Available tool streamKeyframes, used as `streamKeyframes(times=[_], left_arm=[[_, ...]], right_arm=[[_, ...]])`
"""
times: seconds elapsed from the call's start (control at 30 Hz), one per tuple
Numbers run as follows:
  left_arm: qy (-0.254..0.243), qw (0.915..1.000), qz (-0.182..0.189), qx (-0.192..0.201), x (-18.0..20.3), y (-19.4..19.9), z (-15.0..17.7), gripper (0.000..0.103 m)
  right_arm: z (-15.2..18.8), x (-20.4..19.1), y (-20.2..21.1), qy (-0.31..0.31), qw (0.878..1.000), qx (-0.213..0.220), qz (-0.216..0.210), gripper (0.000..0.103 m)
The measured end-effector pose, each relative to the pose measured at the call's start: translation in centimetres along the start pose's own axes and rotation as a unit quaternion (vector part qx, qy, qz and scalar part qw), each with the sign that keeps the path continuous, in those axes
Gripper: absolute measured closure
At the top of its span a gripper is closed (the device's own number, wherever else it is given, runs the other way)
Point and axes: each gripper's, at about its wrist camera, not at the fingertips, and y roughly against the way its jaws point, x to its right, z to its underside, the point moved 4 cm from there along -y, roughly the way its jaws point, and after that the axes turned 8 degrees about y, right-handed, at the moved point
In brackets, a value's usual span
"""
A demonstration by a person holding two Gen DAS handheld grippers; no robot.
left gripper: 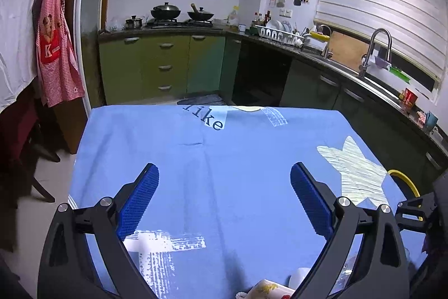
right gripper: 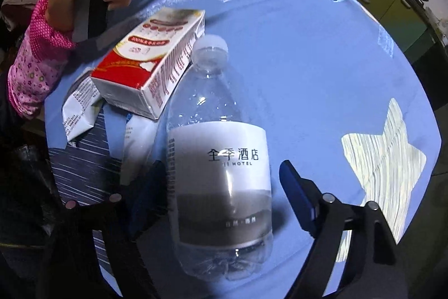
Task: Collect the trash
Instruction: 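Grasp the clear water bottle with the right gripper, then carry the water bottle over the bin and open the right gripper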
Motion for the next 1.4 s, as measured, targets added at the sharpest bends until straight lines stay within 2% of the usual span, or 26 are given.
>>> streamKeyframes(times=[0.23,0.37,0.57,0.87,1.07,1.2,1.27,1.4], left_arm=[[-0.026,0.9997,-0.001,-0.005,1.6,-0.2,0.8,0.009],[-0.031,0.9995,0.002,-0.008,2.0,-0.2,1.0,0.009],[-0.029,0.9995,0.003,-0.009,2.0,-0.2,1.1,0.009],[-0.023,0.9997,0.004,-0.008,1.7,-0.2,1.0,0.009],[-0.018,0.9998,0.005,-0.006,1.6,0.1,0.9,0.009],[-0.014,0.9999,0.007,-0.003,1.5,0.3,0.7,0.009],[-0.013,0.9999,0.007,-0.001,1.6,0.5,0.7,0.009],[-0.013,0.9999,0.008,0.000,1.6,0.6,0.7,0.009]], right_arm=[[-0.8,0.4,-1.6,0.008,1.000,-0.011,0.004,0.027],[-1.1,0.5,-1.9,0.003,1.000,-0.005,-0.003,0.039],[-1.3,0.9,-1.1,-0.012,1.000,0.012,0.011,0.041],[1.2,1.7,2.5,-0.057,0.996,0.040,0.048,0.042],[4.7,3.0,6.2,-0.108,0.989,0.063,0.080,0.041],[10.7,6.8,9.2,-0.207,0.968,0.066,0.124,0.041],[14.4,8.6,10.4,-0.256,0.953,0.057,0.151,0.041],[23.1,11.9,11.5,-0.367,0.912,0.020,0.184,0.041]])
